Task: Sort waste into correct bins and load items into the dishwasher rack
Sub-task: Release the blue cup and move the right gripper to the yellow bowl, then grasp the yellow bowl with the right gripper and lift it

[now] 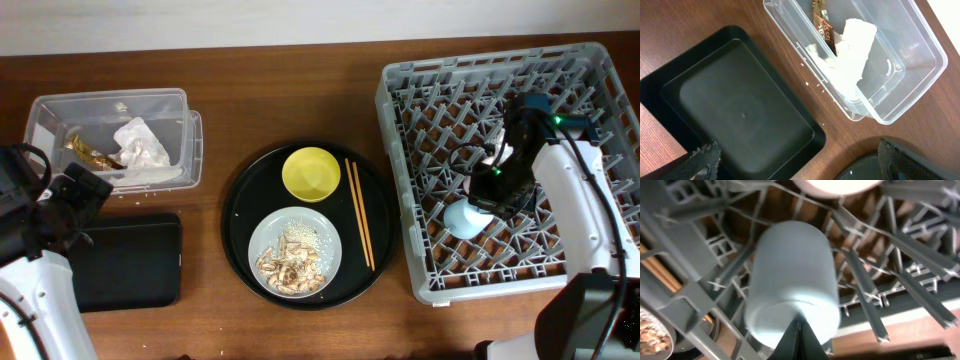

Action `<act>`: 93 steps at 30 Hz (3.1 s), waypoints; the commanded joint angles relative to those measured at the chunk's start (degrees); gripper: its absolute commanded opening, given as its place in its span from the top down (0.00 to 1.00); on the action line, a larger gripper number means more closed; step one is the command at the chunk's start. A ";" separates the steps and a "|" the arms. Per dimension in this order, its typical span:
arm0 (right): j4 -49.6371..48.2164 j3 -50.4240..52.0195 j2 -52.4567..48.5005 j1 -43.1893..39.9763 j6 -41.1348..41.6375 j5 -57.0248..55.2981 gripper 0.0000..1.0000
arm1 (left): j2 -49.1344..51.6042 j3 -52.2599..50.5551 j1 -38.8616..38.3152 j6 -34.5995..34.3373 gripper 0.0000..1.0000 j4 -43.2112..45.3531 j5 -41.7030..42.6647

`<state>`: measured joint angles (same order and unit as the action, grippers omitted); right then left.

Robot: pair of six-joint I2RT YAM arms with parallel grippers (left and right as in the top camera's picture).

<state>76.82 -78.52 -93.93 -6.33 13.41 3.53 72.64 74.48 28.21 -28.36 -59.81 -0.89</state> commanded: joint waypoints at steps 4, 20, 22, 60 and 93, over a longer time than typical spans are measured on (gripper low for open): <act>1.88 -2.29 3.37 0.50 -3.32 5.66 0.96 | -0.24 0.31 0.20 -0.48 0.01 0.09 -0.24; -17.33 -2.16 -8.22 14.32 -10.01 7.39 0.43 | -0.24 0.31 0.20 -0.48 0.01 0.09 -0.24; -18.32 -2.16 -9.44 14.62 -10.01 7.67 0.44 | -0.24 0.31 0.20 -0.48 0.01 0.09 -0.24; -5.09 -23.06 -10.05 19.58 -8.94 34.07 0.01 | -0.24 0.31 0.20 -0.48 0.01 0.09 -0.24; -29.11 -25.88 -34.56 50.51 11.32 -11.78 0.92 | -0.24 0.31 0.20 -0.48 0.01 0.09 -0.24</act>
<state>45.30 -100.86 -128.60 44.56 24.27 -7.14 72.64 74.48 28.21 -28.36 -59.81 -0.89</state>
